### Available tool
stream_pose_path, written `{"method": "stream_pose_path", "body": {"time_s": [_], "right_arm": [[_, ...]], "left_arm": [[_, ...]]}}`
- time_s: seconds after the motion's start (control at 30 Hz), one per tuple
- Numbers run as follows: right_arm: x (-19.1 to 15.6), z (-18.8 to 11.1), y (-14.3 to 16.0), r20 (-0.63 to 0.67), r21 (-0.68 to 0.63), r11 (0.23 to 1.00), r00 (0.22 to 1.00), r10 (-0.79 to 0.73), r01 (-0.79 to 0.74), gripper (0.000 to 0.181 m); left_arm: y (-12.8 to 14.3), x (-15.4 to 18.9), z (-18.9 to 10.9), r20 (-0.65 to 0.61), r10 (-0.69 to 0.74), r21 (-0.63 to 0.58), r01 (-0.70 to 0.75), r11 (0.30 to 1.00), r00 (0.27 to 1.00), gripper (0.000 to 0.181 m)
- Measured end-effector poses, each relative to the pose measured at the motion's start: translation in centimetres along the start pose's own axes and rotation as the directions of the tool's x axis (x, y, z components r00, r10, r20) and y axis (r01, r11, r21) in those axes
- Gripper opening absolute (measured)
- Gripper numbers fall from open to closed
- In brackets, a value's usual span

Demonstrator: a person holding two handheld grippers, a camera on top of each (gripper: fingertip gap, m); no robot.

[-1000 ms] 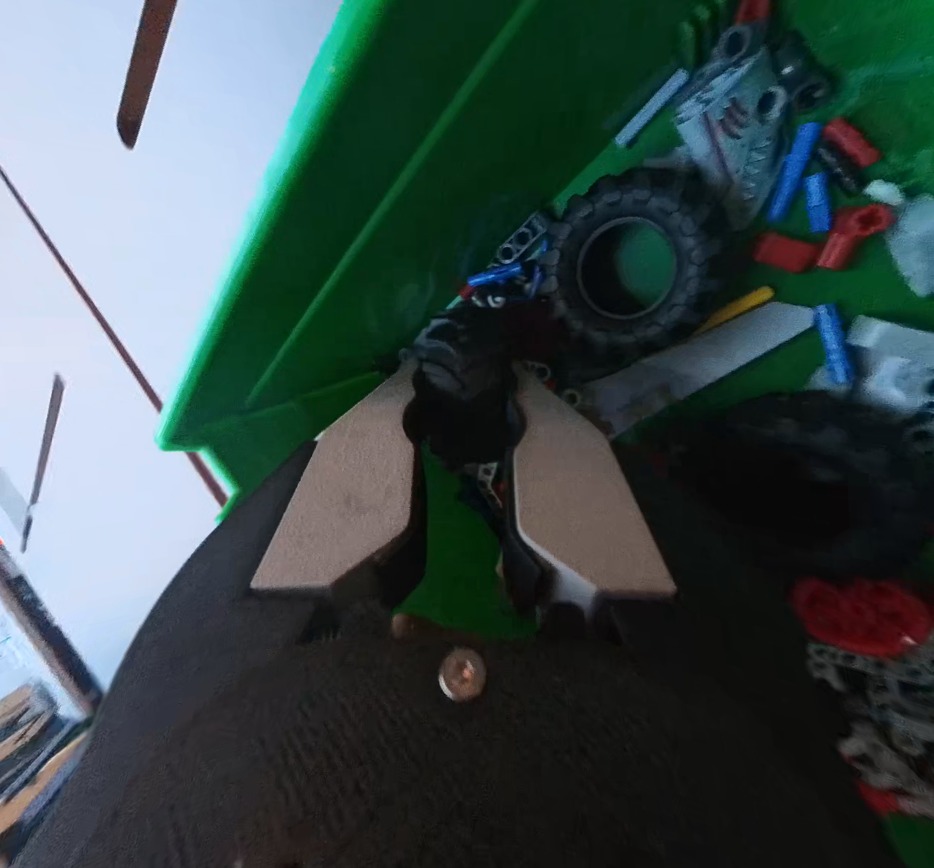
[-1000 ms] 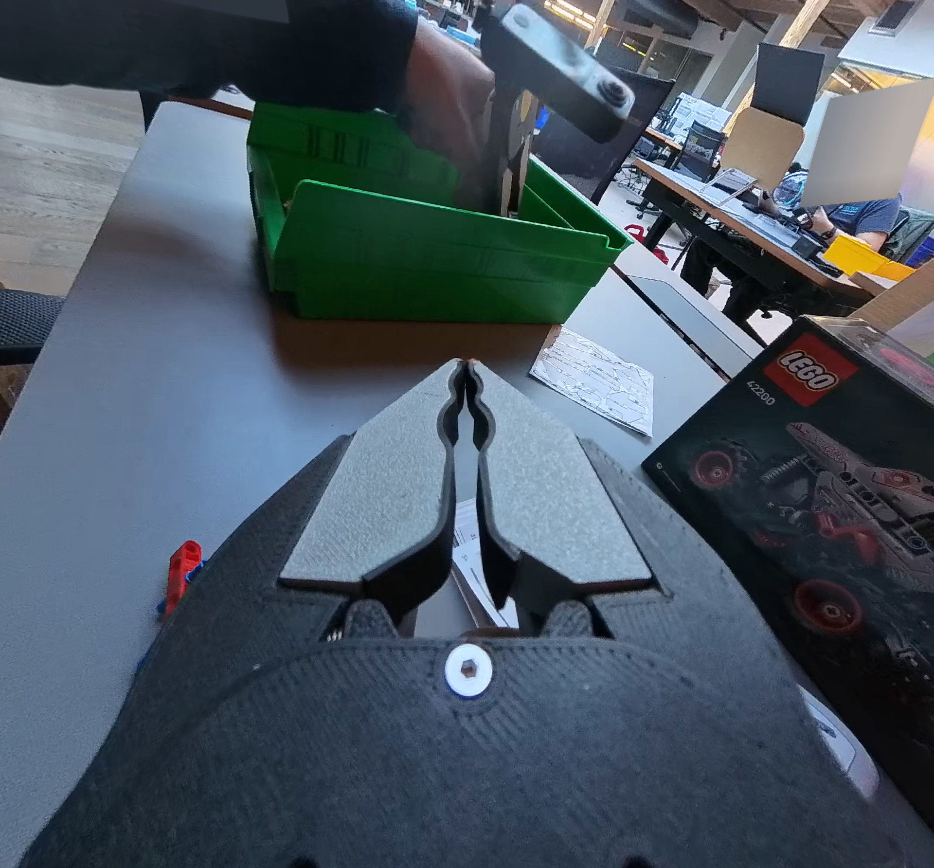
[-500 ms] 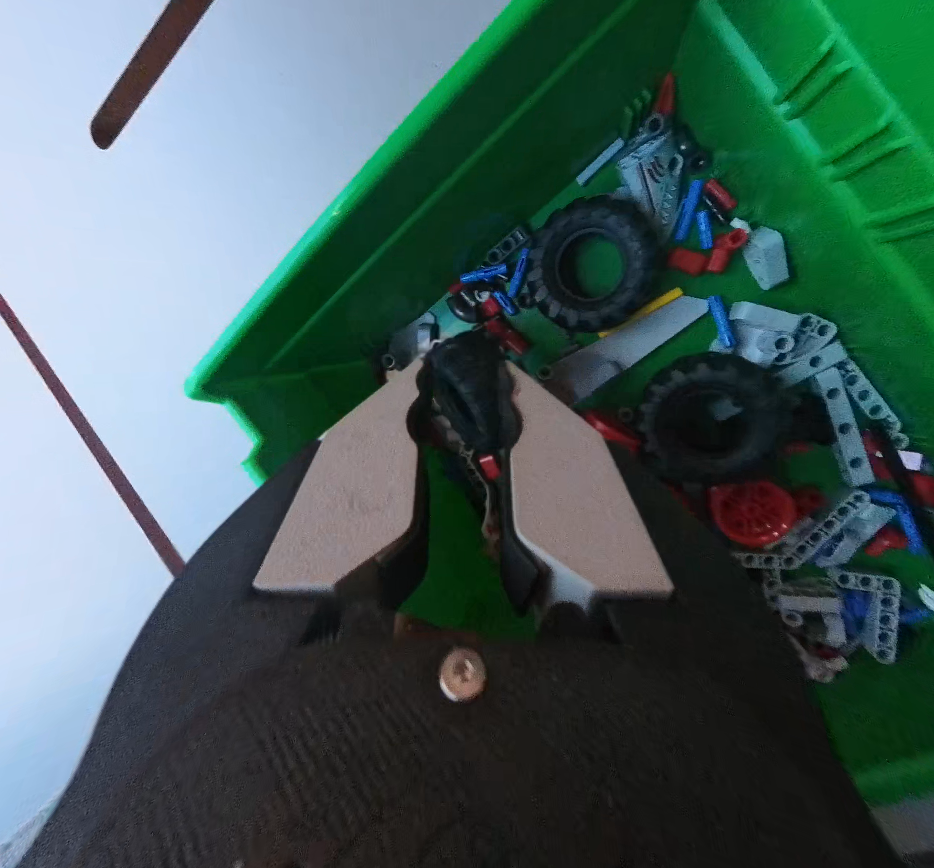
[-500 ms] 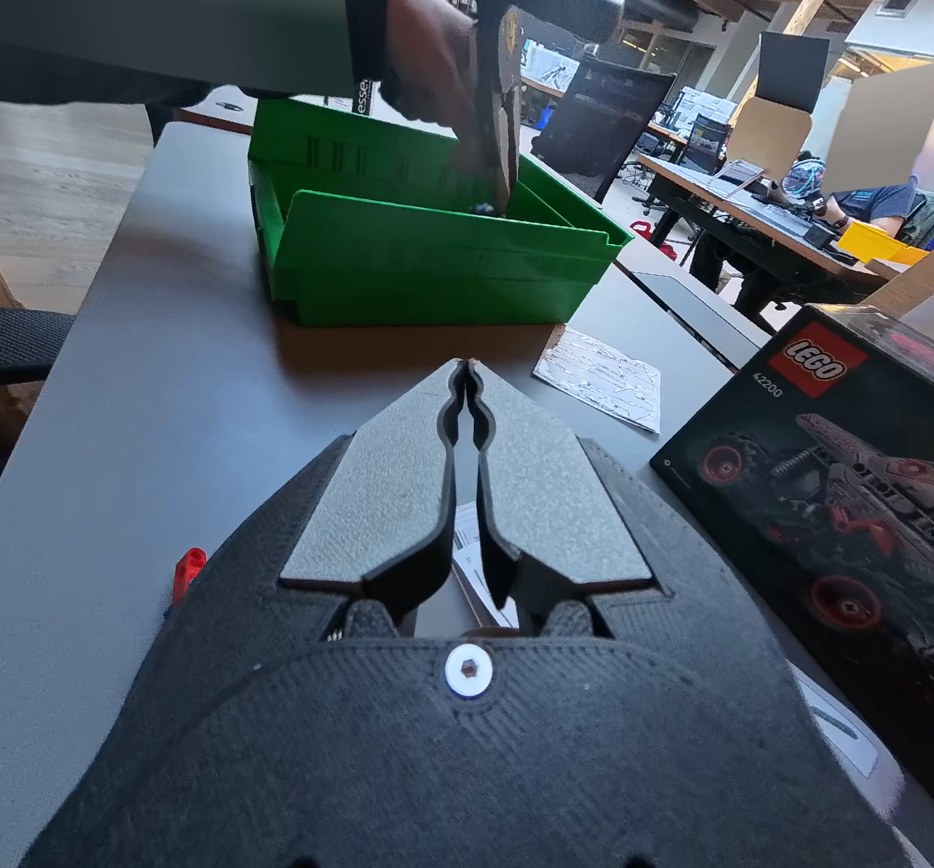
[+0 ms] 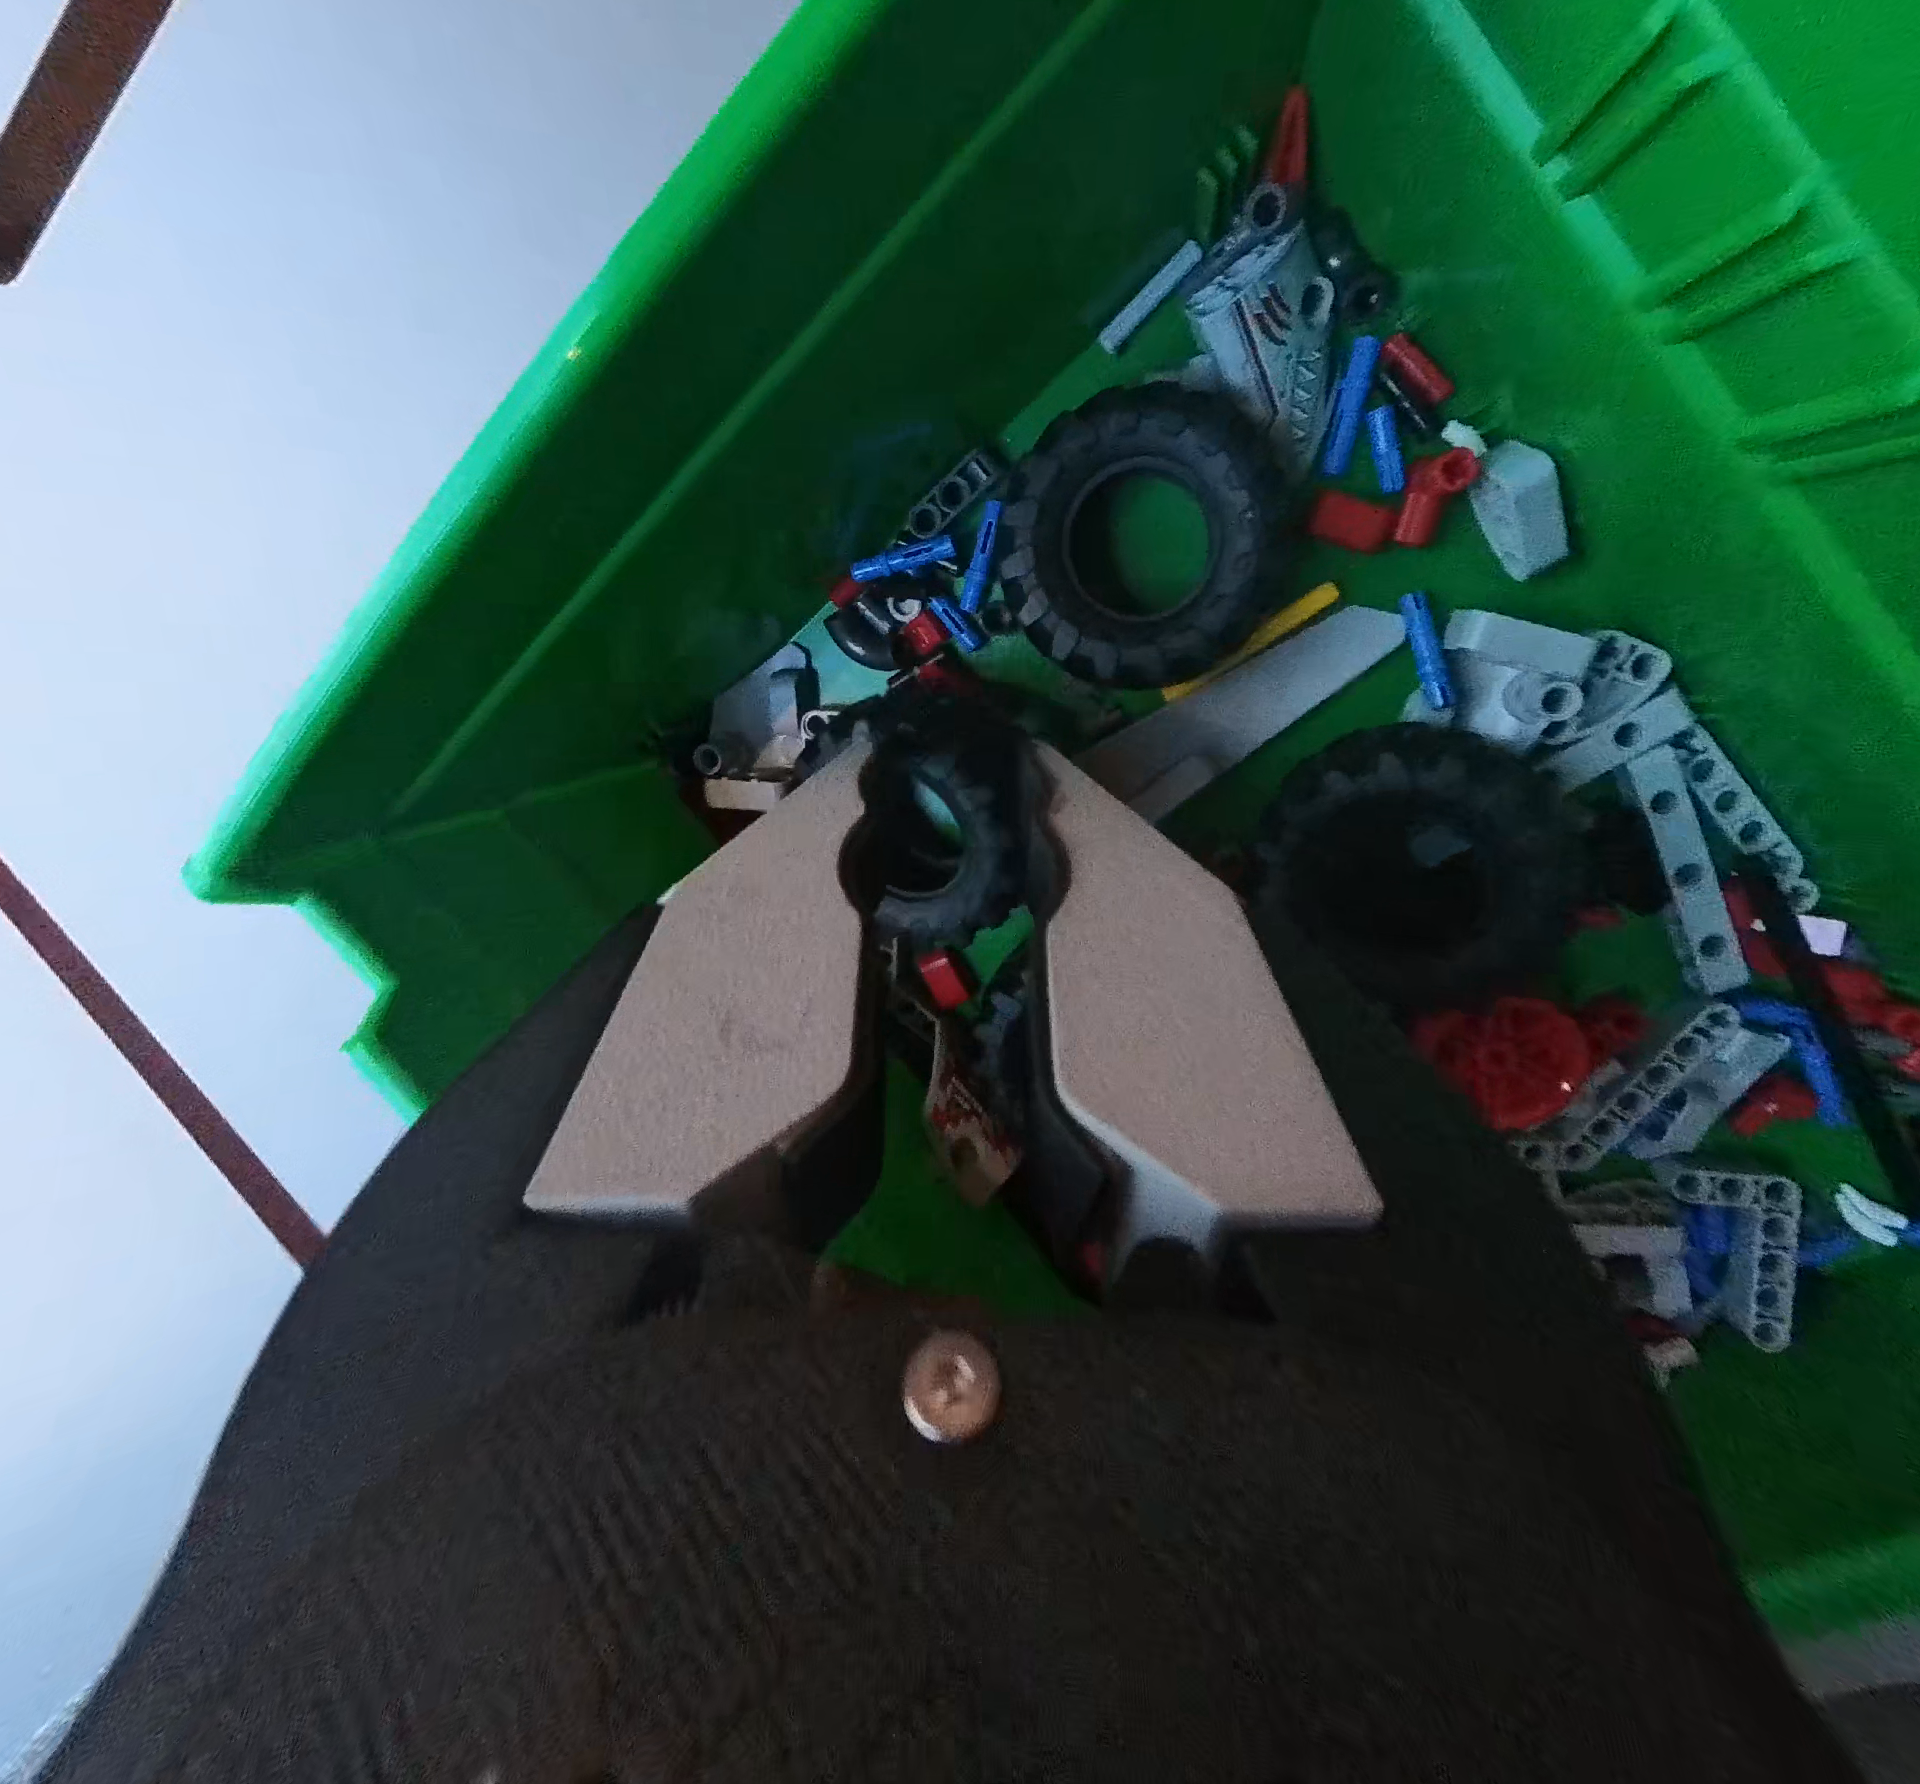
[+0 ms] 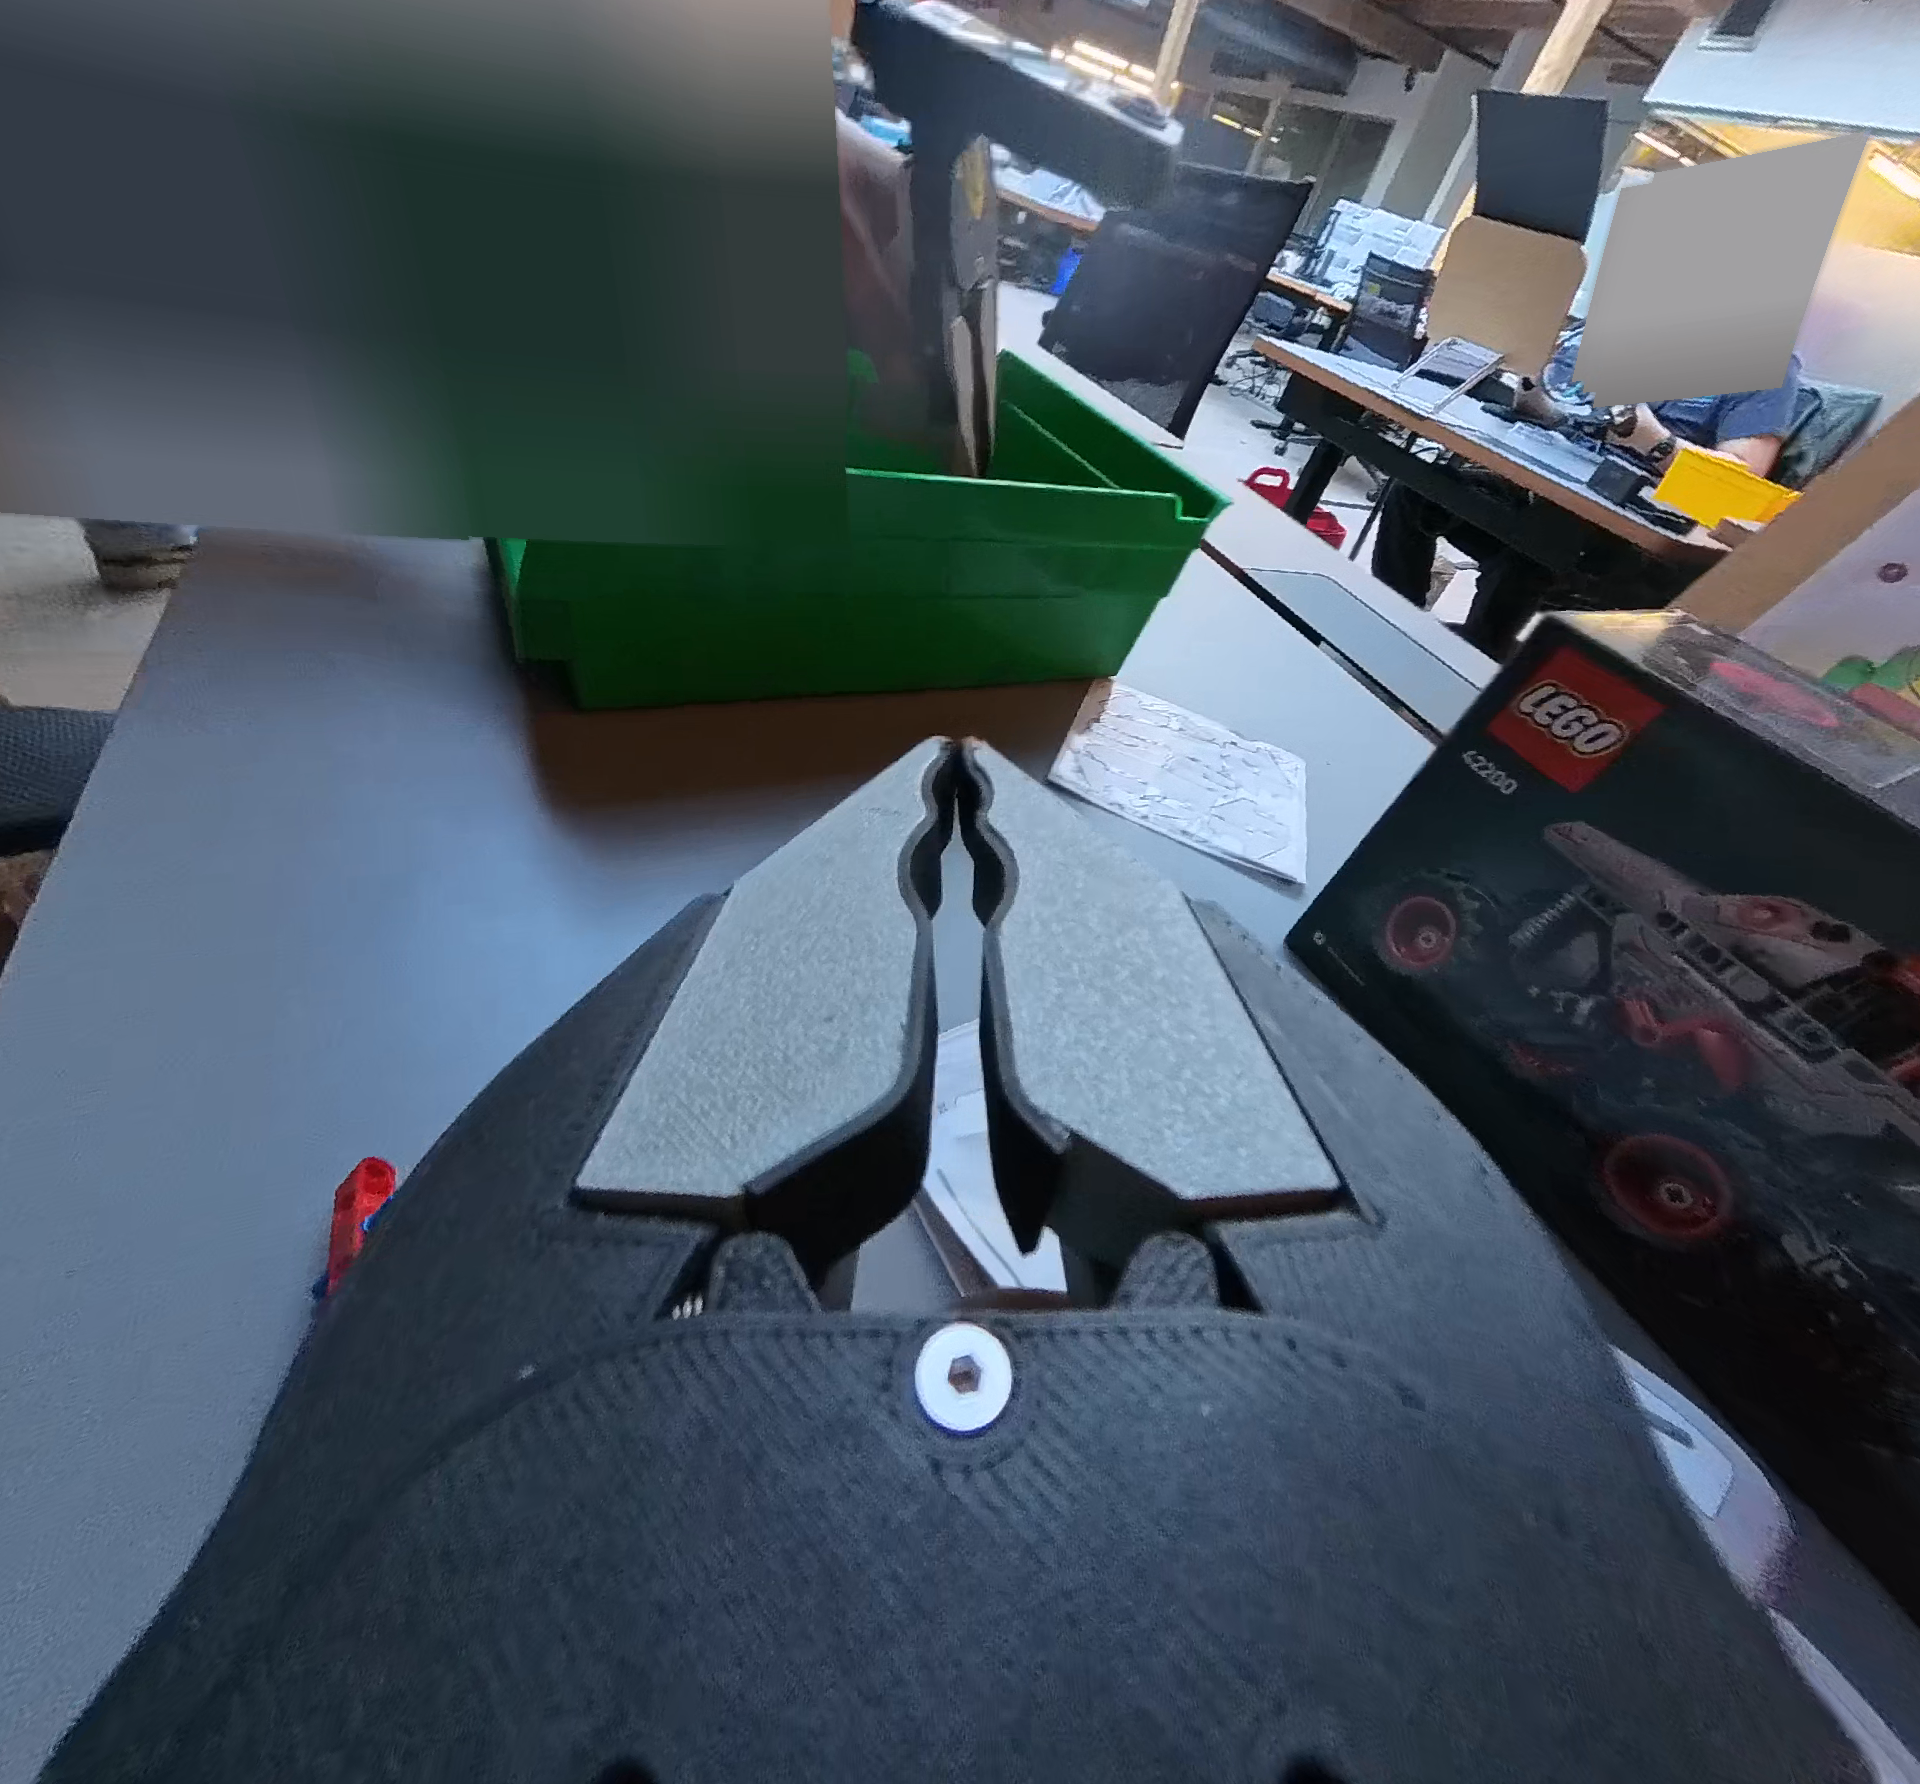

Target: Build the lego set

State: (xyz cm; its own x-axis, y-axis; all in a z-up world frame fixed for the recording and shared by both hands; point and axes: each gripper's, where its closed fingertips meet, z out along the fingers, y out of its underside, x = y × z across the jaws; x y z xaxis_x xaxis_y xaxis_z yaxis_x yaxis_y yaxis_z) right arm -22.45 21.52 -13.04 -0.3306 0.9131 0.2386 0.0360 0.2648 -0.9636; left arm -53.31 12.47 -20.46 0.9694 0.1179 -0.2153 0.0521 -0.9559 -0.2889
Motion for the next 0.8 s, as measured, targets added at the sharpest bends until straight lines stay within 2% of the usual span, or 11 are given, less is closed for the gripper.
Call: {"method": "stream_pose_path", "body": {"time_s": [0.27, 0.8], "right_arm": [[1.4, -0.9, -0.9, -0.033, 0.048, 0.997, 0.997, 0.066, -0.065, 0.000], [1.4, -1.1, -1.1, -0.037, 0.058, 0.996, 0.997, 0.069, -0.067, 0.000]], "left_arm": [[0.3, -0.1, -0.1, 0.000, -0.010, -0.006, 0.010, 1.000, 1.000, 0.023], [0.2, -0.5, 0.0, 0.014, -0.016, -0.010, 0.016, 1.000, 1.000, 0.023]]}}
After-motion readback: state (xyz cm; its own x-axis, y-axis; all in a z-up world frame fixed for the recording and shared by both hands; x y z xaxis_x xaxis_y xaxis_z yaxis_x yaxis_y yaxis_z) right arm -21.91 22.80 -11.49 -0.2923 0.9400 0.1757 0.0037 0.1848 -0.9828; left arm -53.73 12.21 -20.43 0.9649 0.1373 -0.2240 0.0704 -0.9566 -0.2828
